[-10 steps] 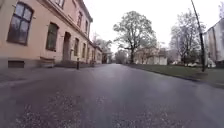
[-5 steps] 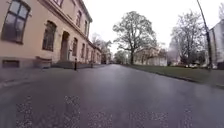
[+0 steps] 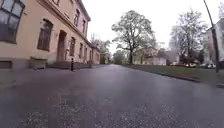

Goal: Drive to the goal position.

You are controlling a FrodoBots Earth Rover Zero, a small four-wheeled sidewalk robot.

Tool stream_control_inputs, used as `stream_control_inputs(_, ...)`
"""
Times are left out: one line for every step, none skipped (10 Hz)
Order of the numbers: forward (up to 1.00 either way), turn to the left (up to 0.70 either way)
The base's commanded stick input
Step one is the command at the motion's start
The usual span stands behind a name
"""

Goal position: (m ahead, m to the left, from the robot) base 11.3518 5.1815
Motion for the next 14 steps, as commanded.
stream_control_inputs(1.00,0.00)
stream_control_inputs(1.00,0.00)
stream_control_inputs(1.00,0.00)
stream_control_inputs(1.00,0.00)
stream_control_inputs(1.00,0.00)
stream_control_inputs(1.00,0.00)
stream_control_inputs(1.00,0.00)
stream_control_inputs(1.00,0.00)
stream_control_inputs(1.00,0.00)
stream_control_inputs(1.00,0.00)
stream_control_inputs(1.00,0.00)
stream_control_inputs(1.00,0.00)
stream_control_inputs(1.00,0.00)
stream_control_inputs(1.00,0.00)
